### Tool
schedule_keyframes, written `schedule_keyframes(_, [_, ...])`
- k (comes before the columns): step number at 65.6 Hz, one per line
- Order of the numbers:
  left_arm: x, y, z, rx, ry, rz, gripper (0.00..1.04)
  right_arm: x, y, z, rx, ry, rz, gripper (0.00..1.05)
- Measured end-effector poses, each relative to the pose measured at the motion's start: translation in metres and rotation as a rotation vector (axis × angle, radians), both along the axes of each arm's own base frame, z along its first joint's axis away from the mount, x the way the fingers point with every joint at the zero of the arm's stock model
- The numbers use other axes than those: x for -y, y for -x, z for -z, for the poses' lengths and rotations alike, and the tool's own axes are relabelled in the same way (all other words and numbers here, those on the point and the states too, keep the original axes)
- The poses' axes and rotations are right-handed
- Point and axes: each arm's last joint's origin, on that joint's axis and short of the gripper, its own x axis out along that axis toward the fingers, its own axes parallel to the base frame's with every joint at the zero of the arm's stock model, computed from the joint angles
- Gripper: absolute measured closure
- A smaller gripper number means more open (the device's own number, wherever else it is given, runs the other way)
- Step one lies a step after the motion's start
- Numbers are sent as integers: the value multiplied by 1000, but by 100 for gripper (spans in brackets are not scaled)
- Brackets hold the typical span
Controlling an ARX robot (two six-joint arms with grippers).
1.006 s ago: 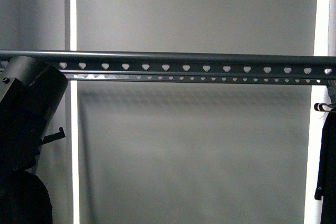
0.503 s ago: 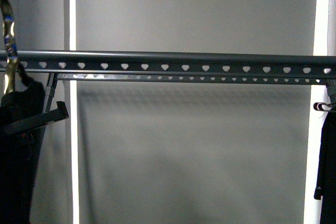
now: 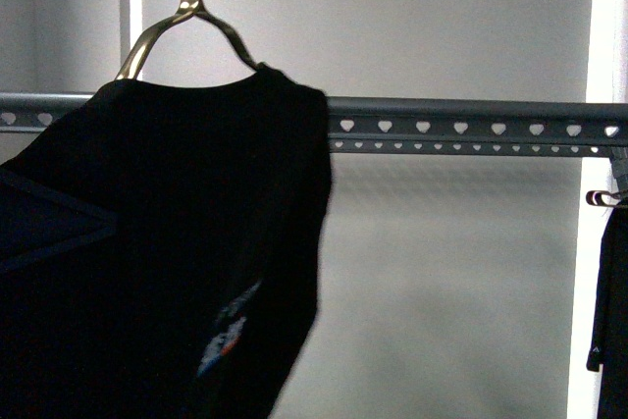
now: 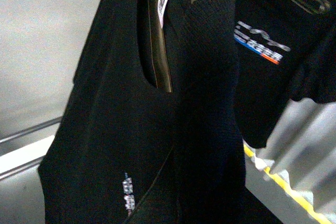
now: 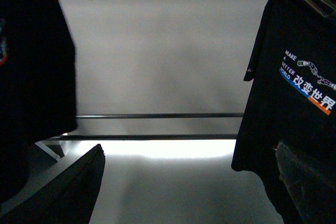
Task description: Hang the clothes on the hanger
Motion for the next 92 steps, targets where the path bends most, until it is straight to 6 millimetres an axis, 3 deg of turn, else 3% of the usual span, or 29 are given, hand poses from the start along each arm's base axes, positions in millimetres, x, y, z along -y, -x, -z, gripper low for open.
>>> schedule_keyframes(21, [-39,-51,-15,240,-141,481,98,0,0,0,0,0,0,7])
schedule_keyframes(37, [-33,-99,-10,119,-187,669,98,0,0,0,0,0,0,7])
schedule_keyframes(50, [-22,-136,-18,286,-277,679,98,0,0,0,0,0,0,7])
schedule_keyframes(58, [-16,-144,-31,394,-302,645,98,0,0,0,0,0,-1,7])
schedule_keyframes(84, [-14,-144,-32,373,-274,652,98,0,0,0,0,0,0,7])
schedule_keyframes(92, [-14,-144,-32,369,-272,649,98,11,-5,-10,-96,-104,-284,7])
